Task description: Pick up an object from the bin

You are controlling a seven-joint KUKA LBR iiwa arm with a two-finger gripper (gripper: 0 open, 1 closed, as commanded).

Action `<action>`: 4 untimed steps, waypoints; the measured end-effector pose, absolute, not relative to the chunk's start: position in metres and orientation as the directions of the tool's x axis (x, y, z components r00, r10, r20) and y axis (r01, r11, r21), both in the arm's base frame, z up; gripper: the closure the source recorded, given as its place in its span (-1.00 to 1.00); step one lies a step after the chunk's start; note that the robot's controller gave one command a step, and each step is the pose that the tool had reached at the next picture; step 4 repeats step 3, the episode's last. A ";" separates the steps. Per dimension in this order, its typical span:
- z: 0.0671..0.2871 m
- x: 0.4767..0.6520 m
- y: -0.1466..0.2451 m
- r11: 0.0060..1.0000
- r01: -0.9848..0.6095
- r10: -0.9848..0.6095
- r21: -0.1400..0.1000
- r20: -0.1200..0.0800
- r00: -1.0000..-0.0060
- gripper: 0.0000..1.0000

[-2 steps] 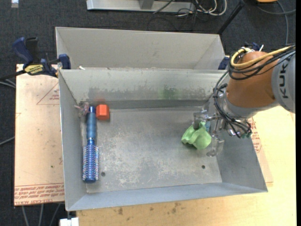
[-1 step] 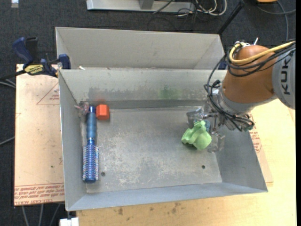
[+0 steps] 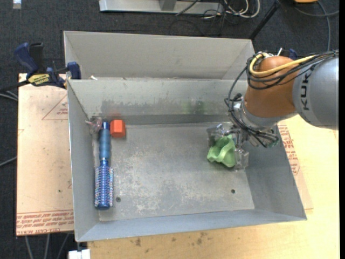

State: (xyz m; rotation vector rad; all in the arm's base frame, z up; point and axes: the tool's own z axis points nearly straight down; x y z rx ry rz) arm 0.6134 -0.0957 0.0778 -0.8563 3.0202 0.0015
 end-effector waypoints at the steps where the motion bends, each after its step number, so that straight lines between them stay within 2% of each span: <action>1: 0.083 0.614 -0.096 0.852 -0.524 -0.524 -0.001 -0.005 -0.852 1.00; 2: 0.183 0.597 -0.088 0.865 -0.502 -0.502 -0.006 -0.009 -0.865 1.00; 3: 0.331 0.608 -0.095 0.857 -0.515 -0.515 -0.008 -0.011 -0.857 1.00; 4: 0.331 0.608 -0.095 0.857 -0.515 -0.515 -0.008 -0.011 -0.857 1.00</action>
Offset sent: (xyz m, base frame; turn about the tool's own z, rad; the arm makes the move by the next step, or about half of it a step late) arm 0.0000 0.0000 0.0000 0.0000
